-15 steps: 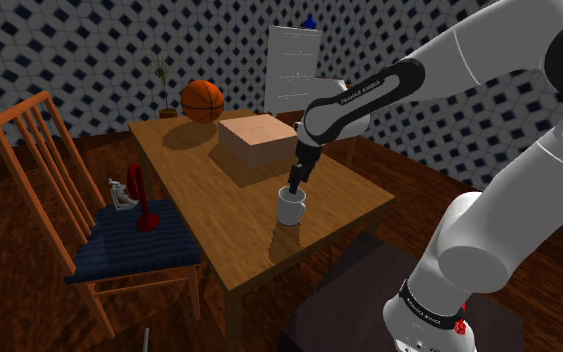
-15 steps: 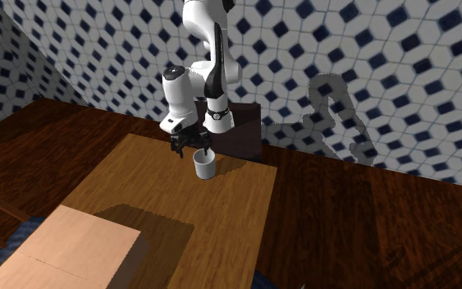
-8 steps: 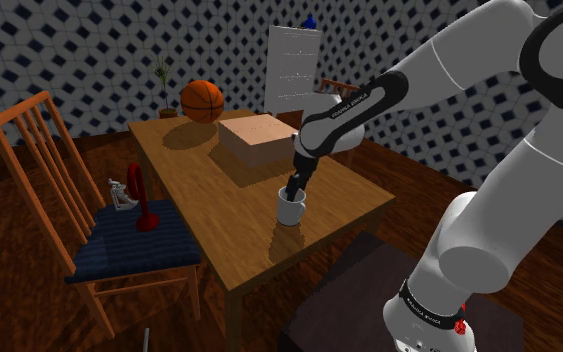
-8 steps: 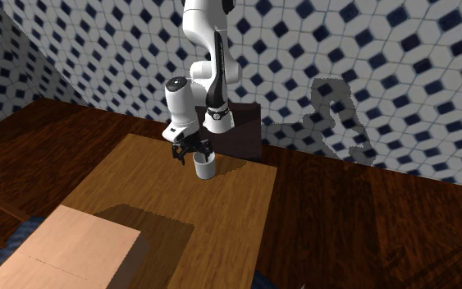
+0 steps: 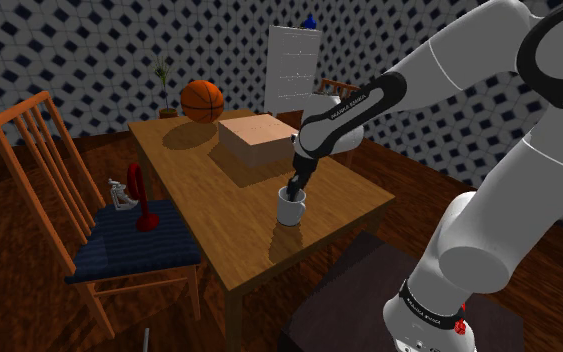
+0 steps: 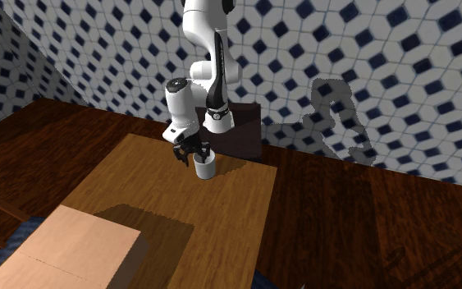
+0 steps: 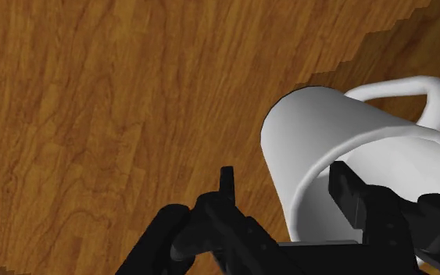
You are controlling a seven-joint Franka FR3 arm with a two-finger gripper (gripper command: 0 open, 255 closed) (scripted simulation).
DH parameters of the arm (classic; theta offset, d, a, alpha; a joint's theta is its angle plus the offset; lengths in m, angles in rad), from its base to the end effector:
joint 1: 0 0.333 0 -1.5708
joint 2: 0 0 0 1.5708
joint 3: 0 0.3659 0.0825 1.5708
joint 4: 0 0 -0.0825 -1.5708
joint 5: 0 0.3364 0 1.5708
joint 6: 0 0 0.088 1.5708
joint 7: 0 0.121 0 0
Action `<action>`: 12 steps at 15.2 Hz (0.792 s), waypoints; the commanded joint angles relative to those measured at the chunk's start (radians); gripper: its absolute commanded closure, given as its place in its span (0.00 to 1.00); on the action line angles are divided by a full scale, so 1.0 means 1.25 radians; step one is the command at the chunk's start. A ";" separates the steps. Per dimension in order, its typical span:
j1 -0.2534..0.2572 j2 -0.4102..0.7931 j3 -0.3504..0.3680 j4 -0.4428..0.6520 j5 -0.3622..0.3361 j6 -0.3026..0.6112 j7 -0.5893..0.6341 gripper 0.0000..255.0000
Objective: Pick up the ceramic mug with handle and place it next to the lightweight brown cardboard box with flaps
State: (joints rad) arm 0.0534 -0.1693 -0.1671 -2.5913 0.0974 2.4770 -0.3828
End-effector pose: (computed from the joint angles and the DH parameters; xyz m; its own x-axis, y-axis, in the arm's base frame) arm 0.3955 -0.0454 0.3921 0.9784 0.1911 0.0789 0.1965 -0.9782 -0.0672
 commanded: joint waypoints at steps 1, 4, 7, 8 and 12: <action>0.000 0.000 0.000 0.000 0.000 0.000 0.000 1.00; 0.000 0.000 0.000 0.000 0.000 0.000 0.000 1.00; 0.000 0.000 0.000 0.000 0.000 0.000 0.000 1.00; 0.000 0.000 0.000 0.000 0.000 0.000 0.000 1.00; -0.003 -0.026 0.002 0.011 -0.010 -0.037 0.010 1.00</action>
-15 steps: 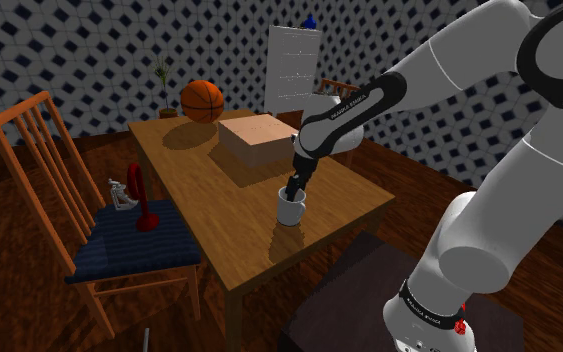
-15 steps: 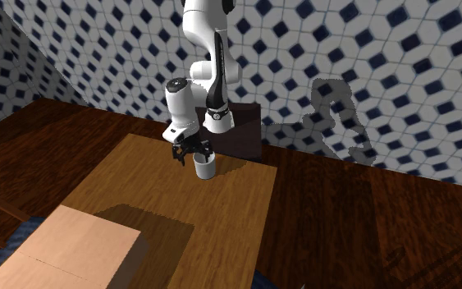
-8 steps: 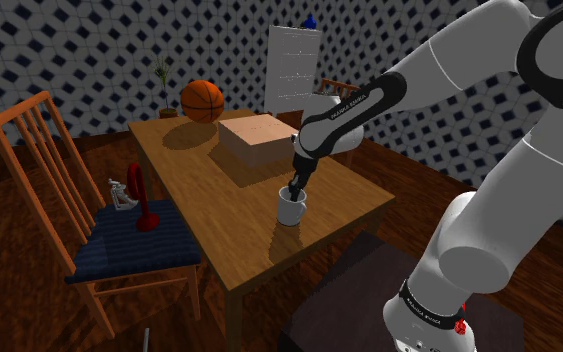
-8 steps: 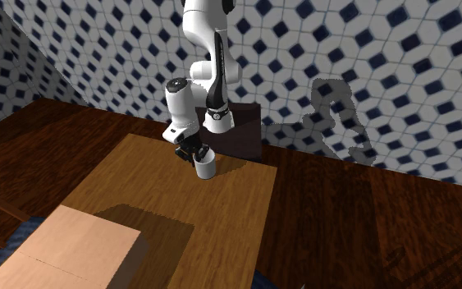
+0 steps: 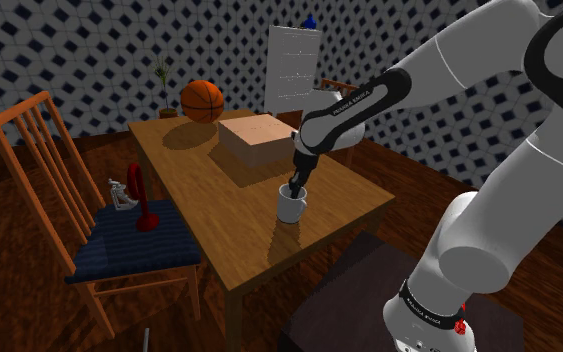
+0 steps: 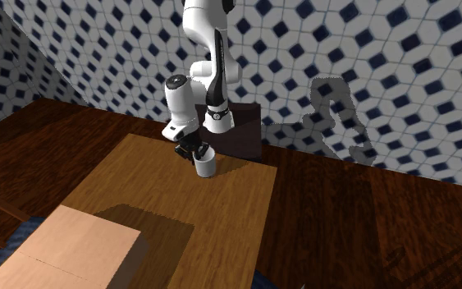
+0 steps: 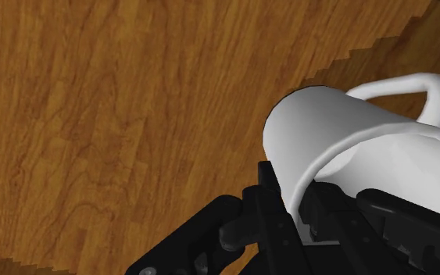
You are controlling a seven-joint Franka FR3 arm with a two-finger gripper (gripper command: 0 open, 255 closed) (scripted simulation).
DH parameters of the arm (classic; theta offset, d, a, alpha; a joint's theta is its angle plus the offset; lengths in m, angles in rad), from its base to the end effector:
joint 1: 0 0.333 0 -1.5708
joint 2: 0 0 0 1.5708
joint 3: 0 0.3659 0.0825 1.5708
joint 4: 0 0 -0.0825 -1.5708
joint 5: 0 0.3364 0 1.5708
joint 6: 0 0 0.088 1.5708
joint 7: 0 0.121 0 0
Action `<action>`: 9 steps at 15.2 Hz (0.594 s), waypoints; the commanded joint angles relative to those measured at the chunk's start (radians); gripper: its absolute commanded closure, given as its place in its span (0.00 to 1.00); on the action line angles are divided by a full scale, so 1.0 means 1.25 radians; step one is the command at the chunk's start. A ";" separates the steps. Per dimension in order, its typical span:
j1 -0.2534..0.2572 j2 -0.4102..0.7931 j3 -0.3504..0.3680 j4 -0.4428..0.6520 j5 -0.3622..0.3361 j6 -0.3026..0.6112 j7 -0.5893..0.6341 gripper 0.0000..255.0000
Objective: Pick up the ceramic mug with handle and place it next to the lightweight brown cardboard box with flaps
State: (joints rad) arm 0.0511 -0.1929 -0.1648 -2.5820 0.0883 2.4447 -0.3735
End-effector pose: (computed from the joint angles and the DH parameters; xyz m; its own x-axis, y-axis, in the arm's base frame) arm 0.3932 -0.0450 0.4018 0.9784 0.1913 0.0788 0.1966 -0.9782 -0.0673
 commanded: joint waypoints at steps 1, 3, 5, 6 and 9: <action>-0.002 -0.016 0.001 0.008 -0.006 -0.023 0.005 1.00; -0.004 -0.032 0.002 0.017 -0.011 -0.048 0.011 1.00; -0.005 -0.047 0.004 0.026 -0.016 -0.072 0.016 1.00; -0.006 -0.055 0.005 0.031 -0.018 -0.085 0.018 1.00; -0.008 -0.075 0.007 0.047 -0.024 -0.121 0.024 1.00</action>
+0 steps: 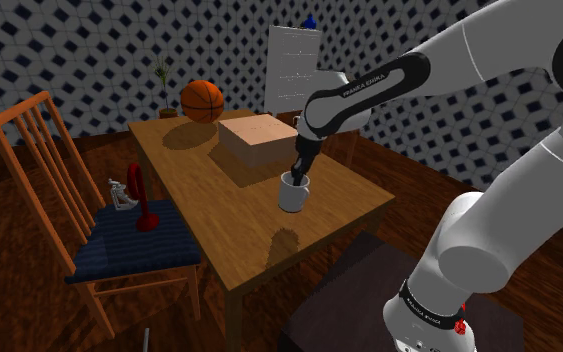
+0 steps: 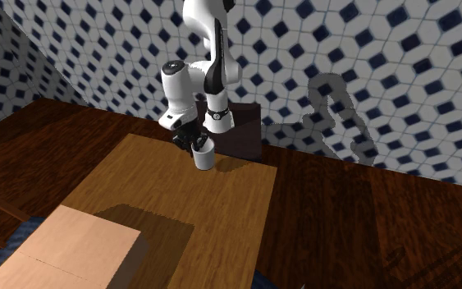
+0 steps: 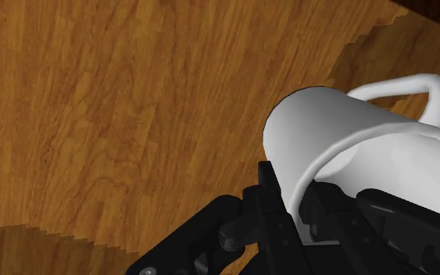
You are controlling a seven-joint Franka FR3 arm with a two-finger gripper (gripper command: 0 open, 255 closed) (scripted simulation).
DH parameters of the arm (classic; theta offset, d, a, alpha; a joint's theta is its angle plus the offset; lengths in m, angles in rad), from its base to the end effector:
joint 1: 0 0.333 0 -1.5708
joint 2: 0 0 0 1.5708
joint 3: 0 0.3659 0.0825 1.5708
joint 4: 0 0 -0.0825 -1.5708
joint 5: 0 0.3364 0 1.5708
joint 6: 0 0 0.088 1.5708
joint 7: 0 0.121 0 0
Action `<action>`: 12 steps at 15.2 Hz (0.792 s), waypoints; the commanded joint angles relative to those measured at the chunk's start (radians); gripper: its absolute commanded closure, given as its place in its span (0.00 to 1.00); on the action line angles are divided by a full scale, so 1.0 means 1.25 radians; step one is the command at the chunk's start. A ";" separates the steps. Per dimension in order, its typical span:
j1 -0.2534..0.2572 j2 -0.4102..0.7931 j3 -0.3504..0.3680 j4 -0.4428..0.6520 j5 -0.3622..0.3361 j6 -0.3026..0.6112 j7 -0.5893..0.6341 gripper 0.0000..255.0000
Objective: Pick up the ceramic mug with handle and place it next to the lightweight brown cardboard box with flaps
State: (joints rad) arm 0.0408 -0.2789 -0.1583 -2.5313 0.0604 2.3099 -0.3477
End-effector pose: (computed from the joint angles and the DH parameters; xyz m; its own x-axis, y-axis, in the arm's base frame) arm 0.3843 -0.0460 0.4426 0.9784 0.1911 0.0790 0.1965 -0.9782 -0.0671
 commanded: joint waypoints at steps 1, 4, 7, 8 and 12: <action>0.000 -0.013 0.002 0.013 -0.003 -0.025 0.005 1.00; -0.002 -0.031 0.004 0.031 -0.007 -0.061 0.011 1.00; -0.003 -0.046 0.006 0.051 -0.011 -0.096 0.016 1.00; -0.003 -0.051 0.007 0.058 -0.012 -0.108 0.017 1.00; -0.004 -0.069 0.009 0.087 -0.015 -0.154 0.023 1.00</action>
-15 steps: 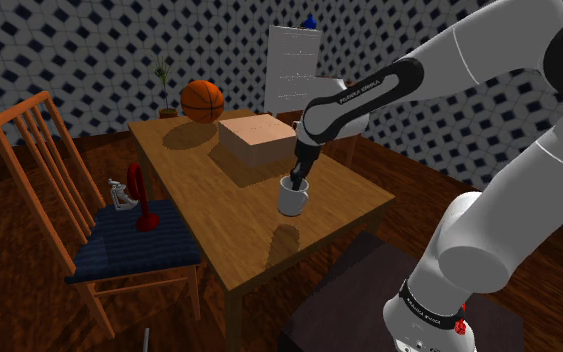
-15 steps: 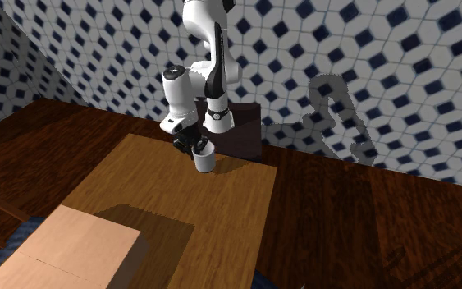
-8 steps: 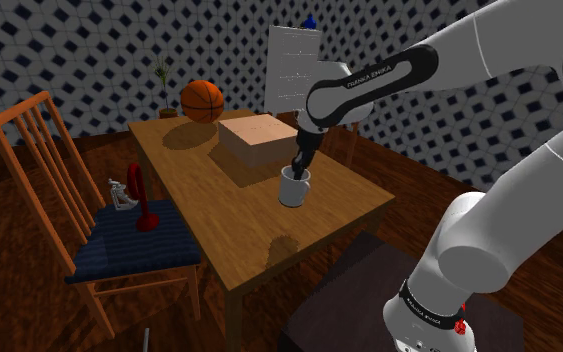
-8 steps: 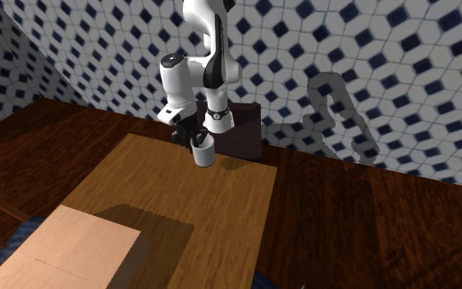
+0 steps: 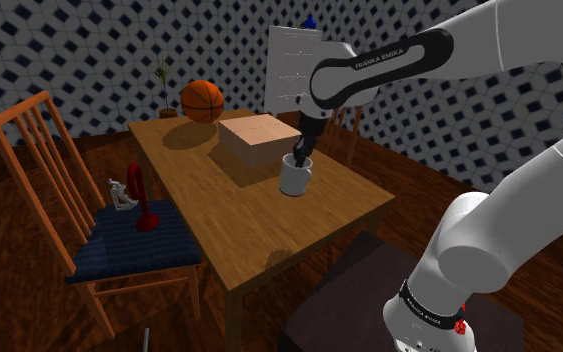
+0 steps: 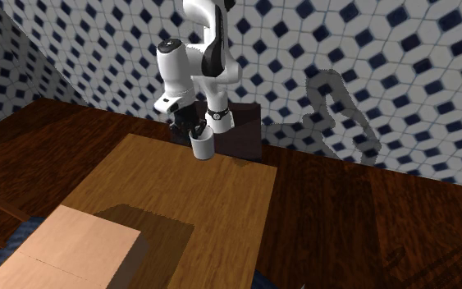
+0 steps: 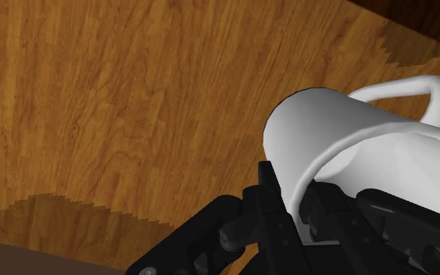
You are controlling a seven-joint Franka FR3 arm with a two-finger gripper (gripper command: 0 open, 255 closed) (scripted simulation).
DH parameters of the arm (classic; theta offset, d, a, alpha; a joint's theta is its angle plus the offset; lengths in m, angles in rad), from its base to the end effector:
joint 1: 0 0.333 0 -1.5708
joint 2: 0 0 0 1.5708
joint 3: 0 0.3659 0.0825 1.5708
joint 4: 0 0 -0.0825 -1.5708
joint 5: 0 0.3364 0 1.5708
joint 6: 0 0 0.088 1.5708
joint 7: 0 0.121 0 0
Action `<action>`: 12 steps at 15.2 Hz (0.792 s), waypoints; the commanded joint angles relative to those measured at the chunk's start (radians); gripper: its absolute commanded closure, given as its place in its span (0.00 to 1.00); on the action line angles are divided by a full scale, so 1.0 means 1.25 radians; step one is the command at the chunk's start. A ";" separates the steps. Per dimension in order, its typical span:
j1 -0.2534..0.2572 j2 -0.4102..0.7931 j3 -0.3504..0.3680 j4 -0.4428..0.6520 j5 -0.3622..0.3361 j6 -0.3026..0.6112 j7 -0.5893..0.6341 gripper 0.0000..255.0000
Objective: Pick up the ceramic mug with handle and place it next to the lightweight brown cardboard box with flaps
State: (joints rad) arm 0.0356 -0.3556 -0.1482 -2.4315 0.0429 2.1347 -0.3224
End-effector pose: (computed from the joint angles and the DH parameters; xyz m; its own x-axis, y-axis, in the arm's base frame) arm 0.3772 -0.0453 0.4971 0.9784 0.1911 0.0789 0.1965 -0.9782 -0.0672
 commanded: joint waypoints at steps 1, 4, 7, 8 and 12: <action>0.000 -0.011 0.002 0.015 -0.002 -0.026 0.004 1.00; -0.001 -0.021 0.003 0.039 -0.004 -0.060 0.007 1.00; -0.001 -0.029 0.005 0.065 -0.005 -0.093 0.010 1.00; -0.001 -0.032 0.005 0.073 -0.005 -0.104 0.011 1.00; -0.007 0.017 -0.016 0.140 -0.004 -0.124 -0.017 1.00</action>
State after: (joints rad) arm 0.0308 -0.3585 -0.1556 -2.2869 0.0374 1.9870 -0.3263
